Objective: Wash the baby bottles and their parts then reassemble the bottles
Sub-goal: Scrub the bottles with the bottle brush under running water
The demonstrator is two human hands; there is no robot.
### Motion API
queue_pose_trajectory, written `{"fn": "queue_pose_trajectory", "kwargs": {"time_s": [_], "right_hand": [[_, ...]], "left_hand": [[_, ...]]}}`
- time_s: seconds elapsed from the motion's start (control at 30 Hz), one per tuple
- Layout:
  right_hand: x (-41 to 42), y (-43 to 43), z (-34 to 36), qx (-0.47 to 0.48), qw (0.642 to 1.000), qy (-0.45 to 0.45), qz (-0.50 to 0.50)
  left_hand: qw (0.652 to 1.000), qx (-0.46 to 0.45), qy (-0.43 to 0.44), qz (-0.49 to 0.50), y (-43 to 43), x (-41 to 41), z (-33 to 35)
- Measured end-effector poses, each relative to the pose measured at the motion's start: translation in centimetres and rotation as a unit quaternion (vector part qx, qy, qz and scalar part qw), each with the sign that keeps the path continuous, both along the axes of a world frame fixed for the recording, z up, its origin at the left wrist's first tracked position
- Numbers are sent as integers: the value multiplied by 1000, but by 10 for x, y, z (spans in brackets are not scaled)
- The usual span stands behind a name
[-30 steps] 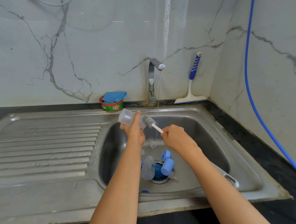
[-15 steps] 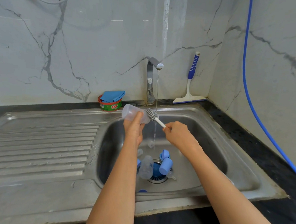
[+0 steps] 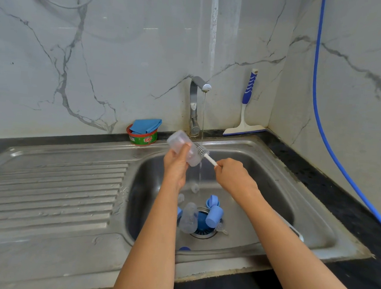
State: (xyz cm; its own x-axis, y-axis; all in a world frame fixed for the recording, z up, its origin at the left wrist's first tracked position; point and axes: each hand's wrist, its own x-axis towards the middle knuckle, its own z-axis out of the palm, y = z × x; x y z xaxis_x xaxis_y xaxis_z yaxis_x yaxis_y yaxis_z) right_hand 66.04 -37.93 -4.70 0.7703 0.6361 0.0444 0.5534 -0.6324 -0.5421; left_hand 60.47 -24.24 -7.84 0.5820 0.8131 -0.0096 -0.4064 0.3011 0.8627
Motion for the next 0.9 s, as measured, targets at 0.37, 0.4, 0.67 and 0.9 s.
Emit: {"fn": "queue_pose_trajectory", "kwargs": {"time_s": [0.37,0.4,0.67,0.9], "right_hand": [[15,-11,-6,-26,998,-1,-55],[16,-11,-7,-28,998,-1,-59],[20,-12,-8,-34,997,8,-69],[22,-15,-4,-28,996,8,-81]], "left_hand": [[976,-209,-53,36,2,8,-12],[971,-228,-57,42,1,10,-12],[958,-271,-85,36,10,38,11],[959,-275,-62,4,6,48,23]]}}
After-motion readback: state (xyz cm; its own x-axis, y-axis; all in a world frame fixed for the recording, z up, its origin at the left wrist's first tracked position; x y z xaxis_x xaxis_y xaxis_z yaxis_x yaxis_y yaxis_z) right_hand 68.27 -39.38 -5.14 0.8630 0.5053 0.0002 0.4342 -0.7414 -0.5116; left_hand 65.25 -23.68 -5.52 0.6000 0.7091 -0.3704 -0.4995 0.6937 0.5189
